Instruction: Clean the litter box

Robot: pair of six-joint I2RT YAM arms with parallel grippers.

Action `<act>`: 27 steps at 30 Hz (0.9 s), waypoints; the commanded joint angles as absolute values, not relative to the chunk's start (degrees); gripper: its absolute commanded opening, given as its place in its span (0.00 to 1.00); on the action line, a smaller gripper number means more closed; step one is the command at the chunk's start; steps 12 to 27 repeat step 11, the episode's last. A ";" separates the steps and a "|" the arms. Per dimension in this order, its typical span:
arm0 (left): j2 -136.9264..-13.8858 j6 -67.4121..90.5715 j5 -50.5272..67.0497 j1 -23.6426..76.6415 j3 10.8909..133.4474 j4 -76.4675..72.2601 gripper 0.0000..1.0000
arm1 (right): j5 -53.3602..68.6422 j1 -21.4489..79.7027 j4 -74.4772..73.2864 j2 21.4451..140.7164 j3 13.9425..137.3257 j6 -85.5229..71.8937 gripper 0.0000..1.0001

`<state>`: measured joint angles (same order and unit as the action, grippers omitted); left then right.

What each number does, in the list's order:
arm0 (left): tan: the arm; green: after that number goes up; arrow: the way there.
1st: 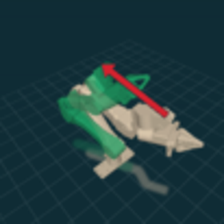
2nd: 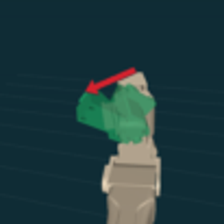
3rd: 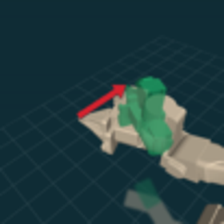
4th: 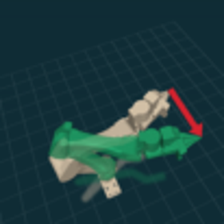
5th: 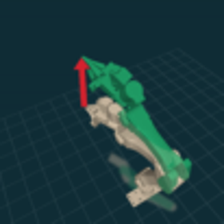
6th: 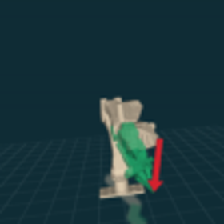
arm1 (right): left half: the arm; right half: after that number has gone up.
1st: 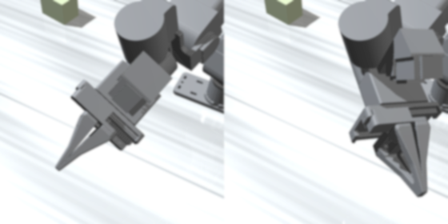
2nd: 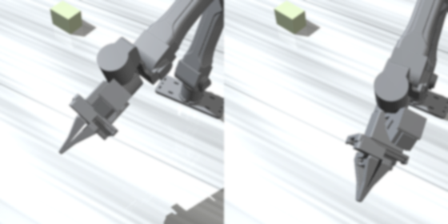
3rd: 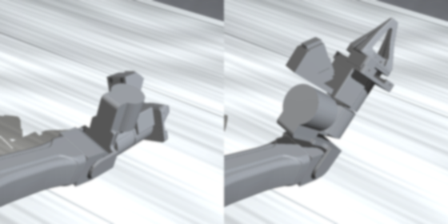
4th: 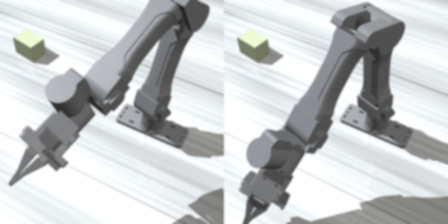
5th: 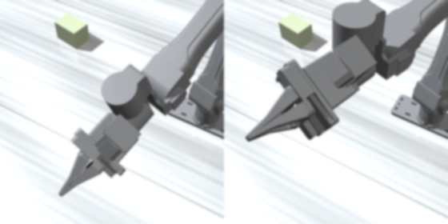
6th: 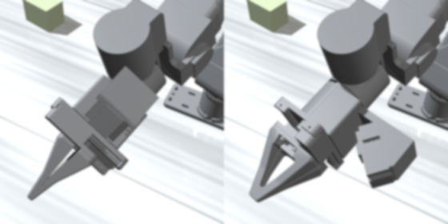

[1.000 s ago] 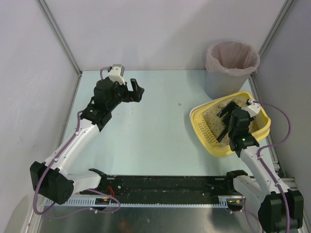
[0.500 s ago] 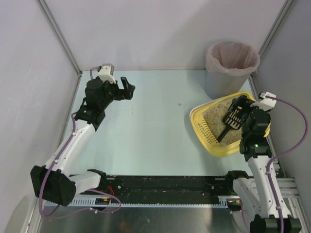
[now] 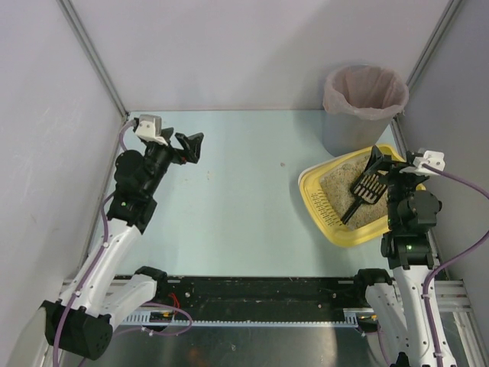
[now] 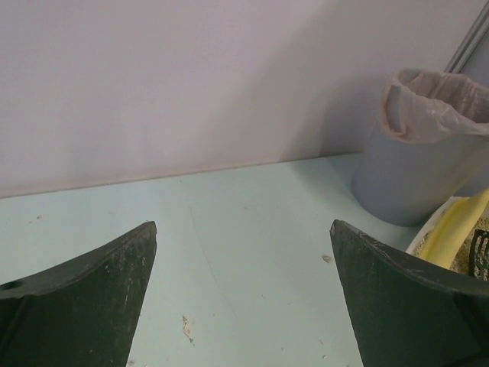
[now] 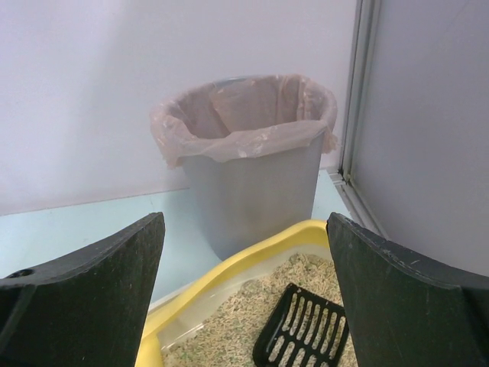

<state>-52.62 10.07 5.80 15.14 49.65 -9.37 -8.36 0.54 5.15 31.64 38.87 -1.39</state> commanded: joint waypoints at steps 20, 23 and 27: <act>-50.36 9.49 4.13 15.12 47.90 -14.33 1.00 | -8.26 0.62 8.70 30.32 37.71 0.97 0.92; -50.36 9.49 4.13 15.12 47.90 -14.33 1.00 | -8.26 0.62 8.70 30.32 37.71 0.97 0.92; -50.36 9.49 4.13 15.12 47.90 -14.33 1.00 | -8.26 0.62 8.70 30.32 37.71 0.97 0.92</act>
